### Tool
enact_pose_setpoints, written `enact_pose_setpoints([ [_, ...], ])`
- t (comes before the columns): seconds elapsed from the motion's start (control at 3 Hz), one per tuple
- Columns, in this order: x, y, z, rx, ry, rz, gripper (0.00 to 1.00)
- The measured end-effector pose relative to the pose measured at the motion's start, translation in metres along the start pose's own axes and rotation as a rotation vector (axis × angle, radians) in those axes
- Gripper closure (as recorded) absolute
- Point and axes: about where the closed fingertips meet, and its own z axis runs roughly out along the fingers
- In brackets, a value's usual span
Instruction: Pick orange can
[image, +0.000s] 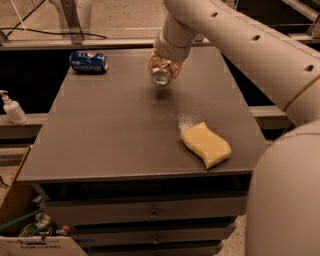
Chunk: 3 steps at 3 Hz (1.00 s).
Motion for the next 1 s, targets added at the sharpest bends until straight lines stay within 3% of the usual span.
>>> enact_pose_setpoints([
  [0.67, -0.044, -0.027, -0.061, 0.197, 0.042, 0.031, 1.00],
  [1.0, -0.044, -0.028, -0.060, 0.197, 0.042, 0.031, 1.00],
])
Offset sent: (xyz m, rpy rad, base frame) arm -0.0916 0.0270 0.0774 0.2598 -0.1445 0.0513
